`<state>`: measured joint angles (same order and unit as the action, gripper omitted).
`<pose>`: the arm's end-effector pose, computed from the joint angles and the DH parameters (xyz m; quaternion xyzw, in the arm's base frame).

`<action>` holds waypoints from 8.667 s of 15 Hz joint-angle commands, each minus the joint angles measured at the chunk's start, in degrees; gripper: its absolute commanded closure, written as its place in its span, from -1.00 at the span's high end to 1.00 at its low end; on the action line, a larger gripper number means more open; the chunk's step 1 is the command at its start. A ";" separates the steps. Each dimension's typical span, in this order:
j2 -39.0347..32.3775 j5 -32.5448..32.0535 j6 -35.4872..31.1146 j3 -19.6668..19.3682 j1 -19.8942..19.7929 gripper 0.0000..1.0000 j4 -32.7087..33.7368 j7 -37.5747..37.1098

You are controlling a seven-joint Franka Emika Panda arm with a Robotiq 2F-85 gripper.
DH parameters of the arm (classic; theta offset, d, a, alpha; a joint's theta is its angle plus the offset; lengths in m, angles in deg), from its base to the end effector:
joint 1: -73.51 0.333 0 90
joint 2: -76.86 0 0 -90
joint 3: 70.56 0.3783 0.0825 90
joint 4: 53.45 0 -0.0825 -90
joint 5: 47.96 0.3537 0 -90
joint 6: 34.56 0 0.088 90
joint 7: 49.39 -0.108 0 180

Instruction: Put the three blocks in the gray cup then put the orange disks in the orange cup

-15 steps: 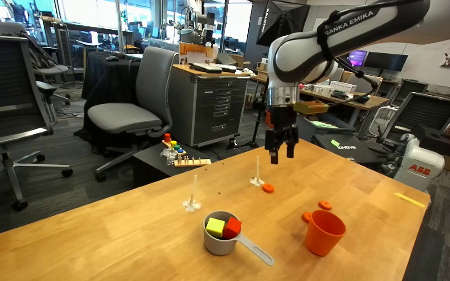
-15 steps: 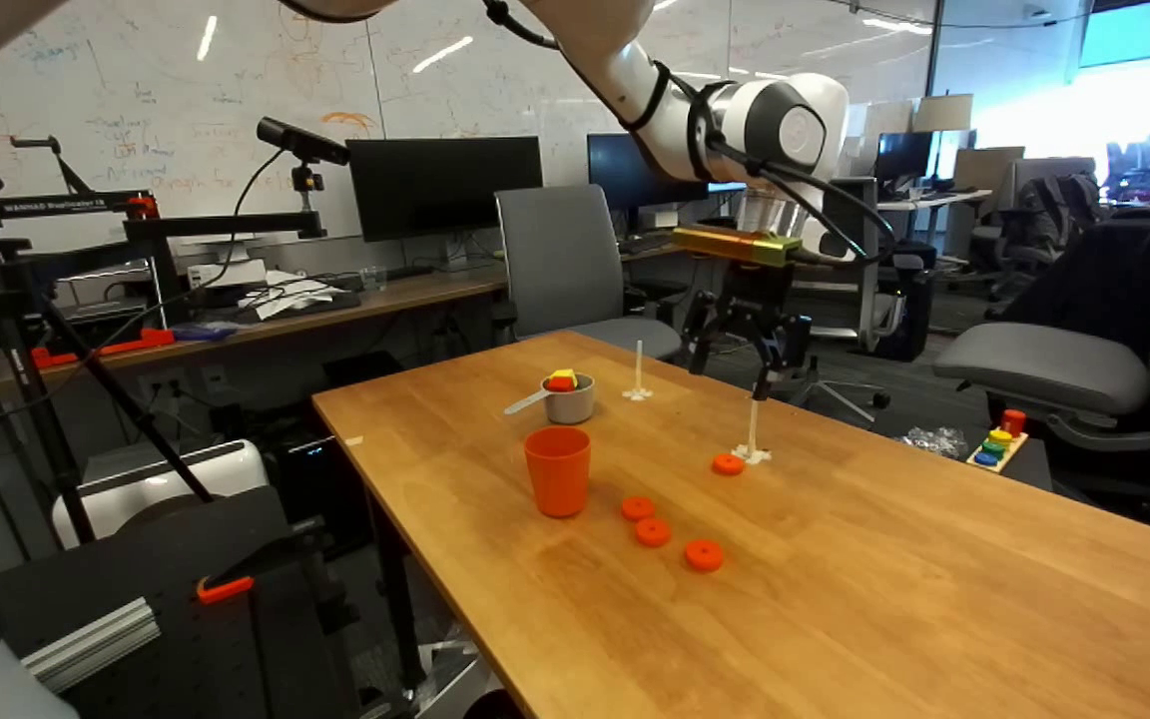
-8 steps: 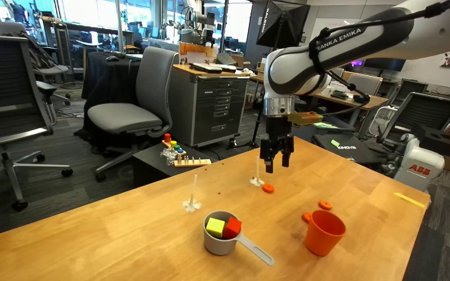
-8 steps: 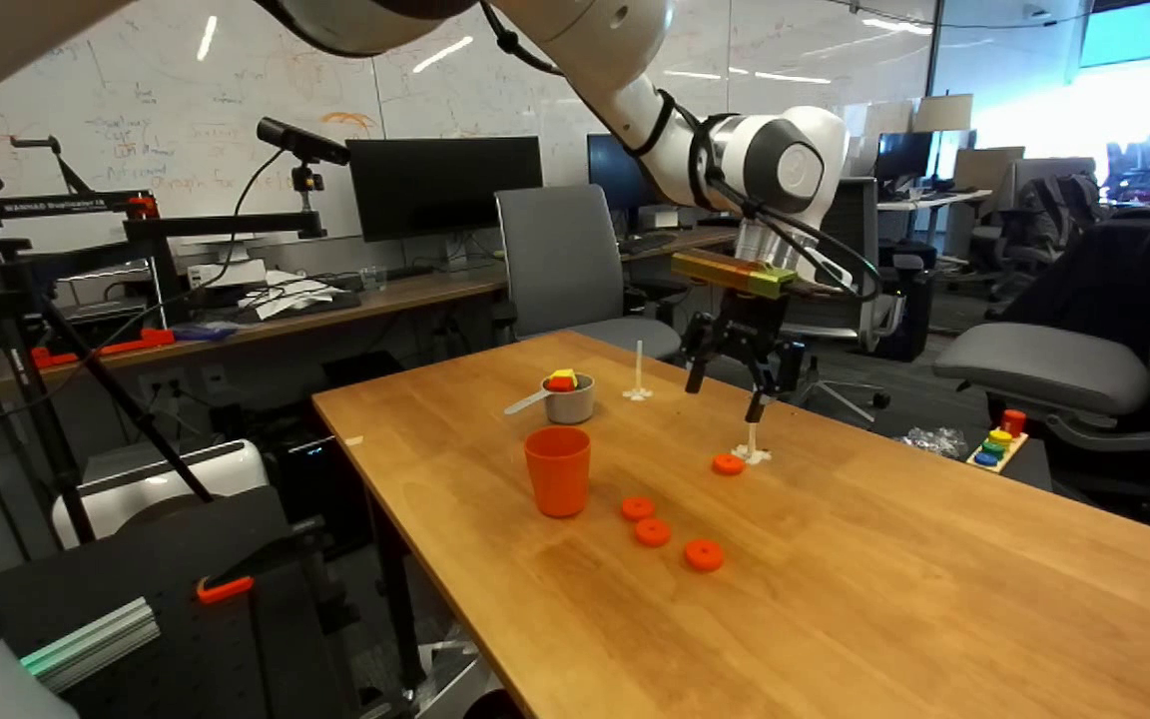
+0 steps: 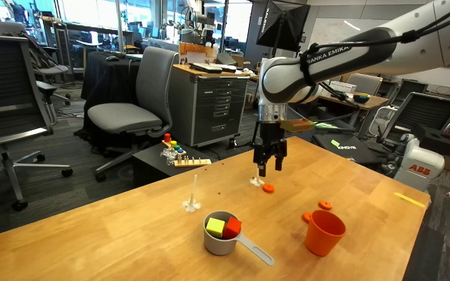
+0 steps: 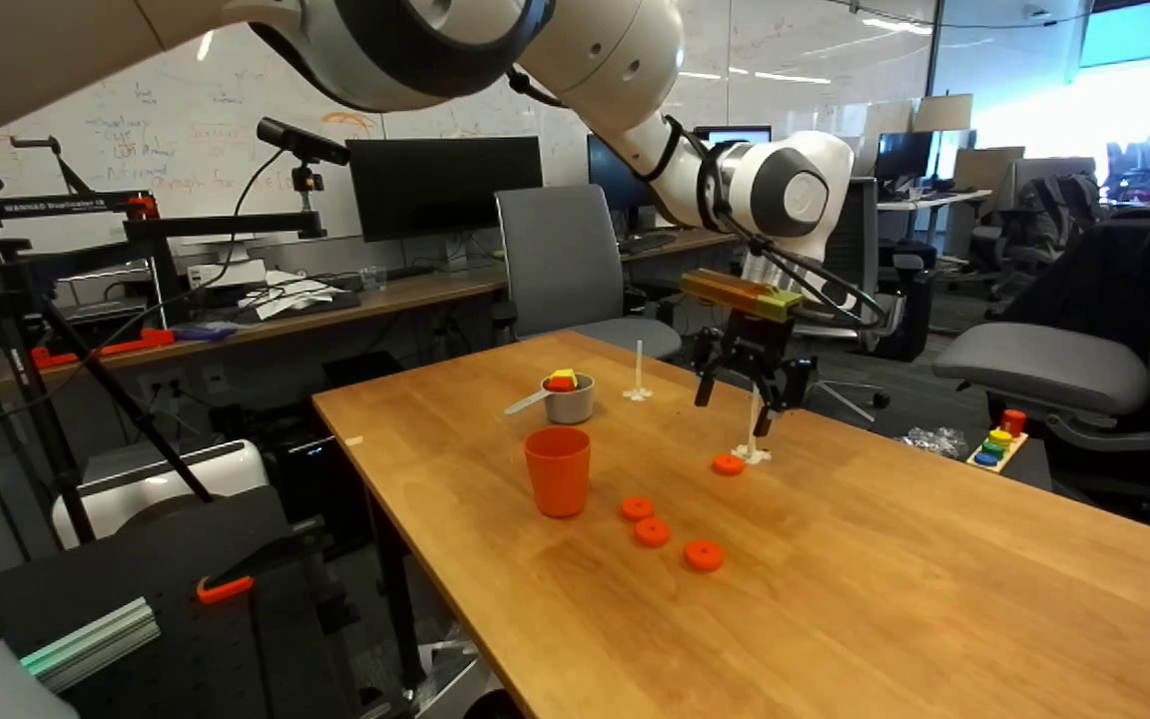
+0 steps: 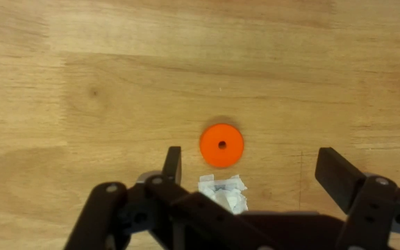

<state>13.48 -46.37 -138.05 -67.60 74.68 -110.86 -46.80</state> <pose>0.7721 0.0426 0.1900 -0.9871 -0.0421 0.1502 0.0358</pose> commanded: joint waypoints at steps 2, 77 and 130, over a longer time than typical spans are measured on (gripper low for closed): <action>-4.80 1.23 2.97 0.71 -0.11 1.00 7.84 0.09; -17.57 -2.82 9.19 -0.84 3.03 0.17 23.71 1.99; 35.75 13.58 -6.77 5.84 2.25 -0.65 -45.79 -2.88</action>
<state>42.07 -35.54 -141.27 -60.40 77.30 -145.60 -48.01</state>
